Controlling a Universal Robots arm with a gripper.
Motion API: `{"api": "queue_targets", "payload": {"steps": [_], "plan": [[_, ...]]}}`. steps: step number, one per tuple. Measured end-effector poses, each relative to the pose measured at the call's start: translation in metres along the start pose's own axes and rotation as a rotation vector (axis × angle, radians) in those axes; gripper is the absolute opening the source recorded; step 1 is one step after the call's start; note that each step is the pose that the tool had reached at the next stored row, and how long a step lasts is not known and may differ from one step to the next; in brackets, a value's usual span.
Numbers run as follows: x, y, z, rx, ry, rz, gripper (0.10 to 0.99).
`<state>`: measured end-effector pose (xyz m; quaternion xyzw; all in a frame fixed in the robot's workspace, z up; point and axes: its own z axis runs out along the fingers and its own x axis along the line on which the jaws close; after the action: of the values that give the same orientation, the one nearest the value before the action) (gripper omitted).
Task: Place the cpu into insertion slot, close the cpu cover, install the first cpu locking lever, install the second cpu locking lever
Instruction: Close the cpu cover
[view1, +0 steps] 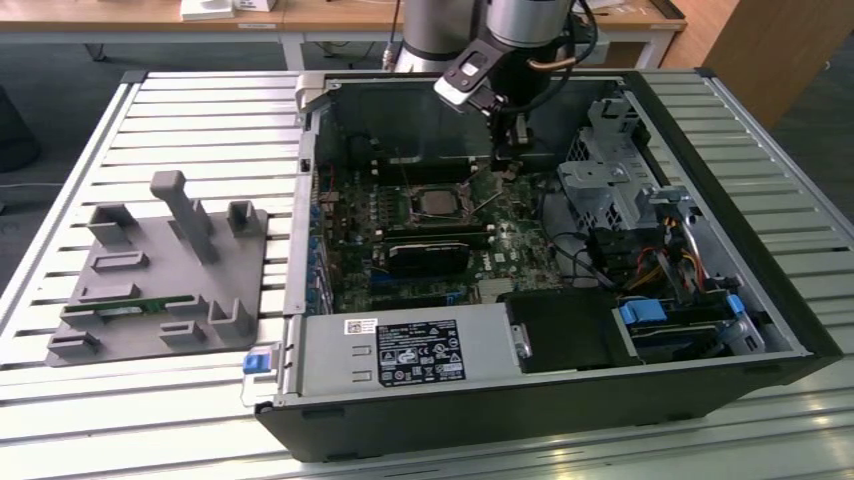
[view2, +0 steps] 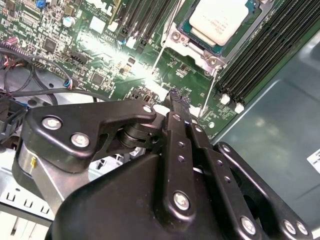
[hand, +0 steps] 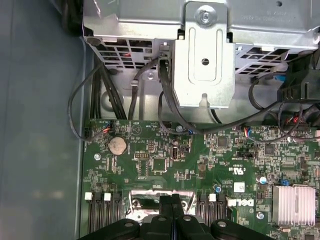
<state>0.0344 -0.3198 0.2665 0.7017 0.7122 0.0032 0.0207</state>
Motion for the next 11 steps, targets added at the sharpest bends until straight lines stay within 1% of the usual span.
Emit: {"api": "queue_targets", "payload": {"steps": [11], "plan": [[0.0000,0.0071,0.0014,0.000,0.0001,0.000,0.106]]}}
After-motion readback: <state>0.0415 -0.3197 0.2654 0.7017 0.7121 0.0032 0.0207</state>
